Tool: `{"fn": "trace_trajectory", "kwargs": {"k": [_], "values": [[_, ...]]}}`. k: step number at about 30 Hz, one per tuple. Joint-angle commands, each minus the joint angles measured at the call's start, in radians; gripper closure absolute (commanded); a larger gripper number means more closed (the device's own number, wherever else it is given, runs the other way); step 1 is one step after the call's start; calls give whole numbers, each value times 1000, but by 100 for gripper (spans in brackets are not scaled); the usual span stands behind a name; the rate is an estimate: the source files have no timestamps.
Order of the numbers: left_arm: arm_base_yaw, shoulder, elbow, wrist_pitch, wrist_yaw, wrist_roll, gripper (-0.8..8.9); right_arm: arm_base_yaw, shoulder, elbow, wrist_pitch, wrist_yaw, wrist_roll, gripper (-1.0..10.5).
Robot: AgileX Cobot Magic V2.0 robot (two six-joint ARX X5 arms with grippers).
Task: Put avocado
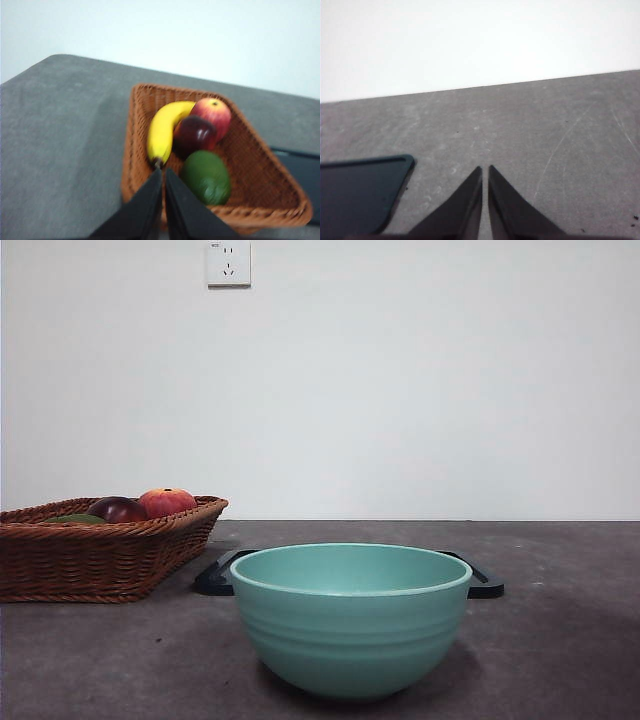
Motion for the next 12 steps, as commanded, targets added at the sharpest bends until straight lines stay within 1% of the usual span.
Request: {"fn": "trace_trajectory", "kwargs": {"k": [1,4,7,9,12], "values": [[-3,-1,49,22,-5,-35,804,-1,-2,47,10,11,91,933],[-3,8,94,22,-8,-45,804,-1,4,100,6,13,117,933],[-3,37,151,22,-8,-90,804,-1,39,170,-27,14,136,933],[-3,62,193,16,-8,-93,804,-1,71,215,-55,12,148,934],[-3,113,271,10,-8,-91,804,0,133,291,-89,-40,162,934]]}}
